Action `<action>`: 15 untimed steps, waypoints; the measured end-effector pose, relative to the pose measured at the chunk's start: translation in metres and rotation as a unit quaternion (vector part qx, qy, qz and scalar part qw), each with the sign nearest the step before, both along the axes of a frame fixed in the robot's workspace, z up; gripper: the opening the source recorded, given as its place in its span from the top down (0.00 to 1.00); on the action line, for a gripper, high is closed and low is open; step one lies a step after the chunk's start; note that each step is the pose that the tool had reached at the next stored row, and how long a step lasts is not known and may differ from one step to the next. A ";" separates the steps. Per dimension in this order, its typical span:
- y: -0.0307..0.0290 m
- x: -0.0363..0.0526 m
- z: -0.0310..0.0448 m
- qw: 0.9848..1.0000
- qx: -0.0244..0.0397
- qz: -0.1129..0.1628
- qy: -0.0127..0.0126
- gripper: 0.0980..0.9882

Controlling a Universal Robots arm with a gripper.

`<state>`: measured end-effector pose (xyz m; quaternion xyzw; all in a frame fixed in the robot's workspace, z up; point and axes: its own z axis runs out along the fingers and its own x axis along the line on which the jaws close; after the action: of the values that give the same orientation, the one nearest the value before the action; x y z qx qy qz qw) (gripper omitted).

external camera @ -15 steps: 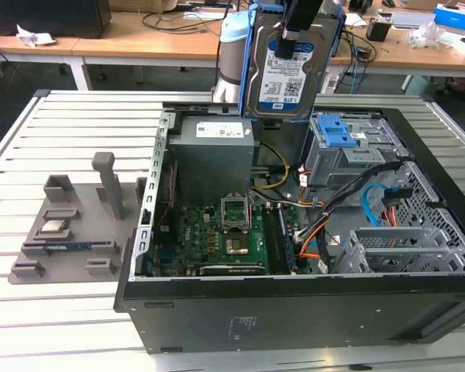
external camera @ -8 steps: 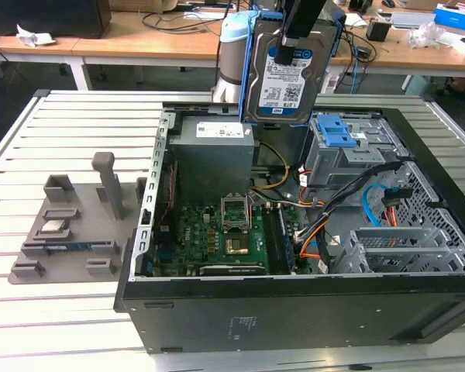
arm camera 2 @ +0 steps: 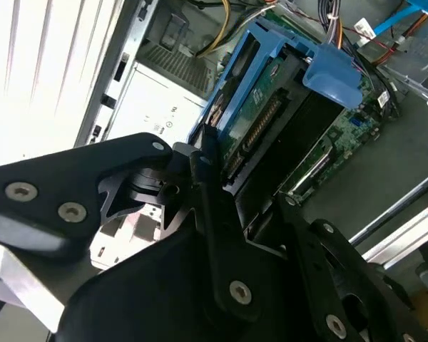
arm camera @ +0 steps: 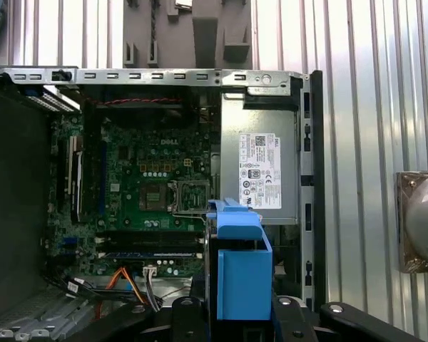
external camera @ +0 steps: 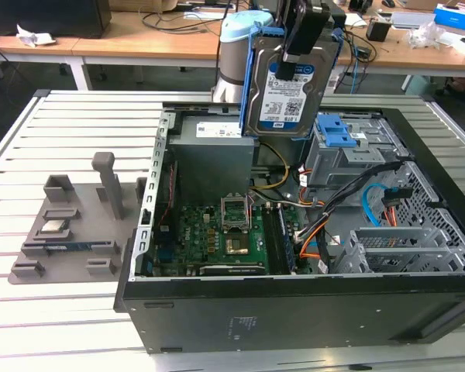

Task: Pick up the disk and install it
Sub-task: 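Pick up the disk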

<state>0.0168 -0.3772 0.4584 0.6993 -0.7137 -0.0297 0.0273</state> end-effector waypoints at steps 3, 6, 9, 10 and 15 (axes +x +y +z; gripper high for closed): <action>-0.0148 0.0000 -0.0005 1.000 -0.001 0.000 0.000 0.70; -0.0297 0.0000 -0.0011 1.000 -0.001 0.000 0.000 0.70; -0.0404 0.0000 -0.0015 1.000 -0.001 0.000 0.000 0.70; -0.0448 0.0000 -0.0017 1.000 -0.001 0.000 0.000 0.70; -0.0562 0.0000 -0.0023 1.000 -0.002 0.000 0.000 0.70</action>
<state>0.0168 -0.4334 0.4561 0.6992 -0.7138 -0.0283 0.0287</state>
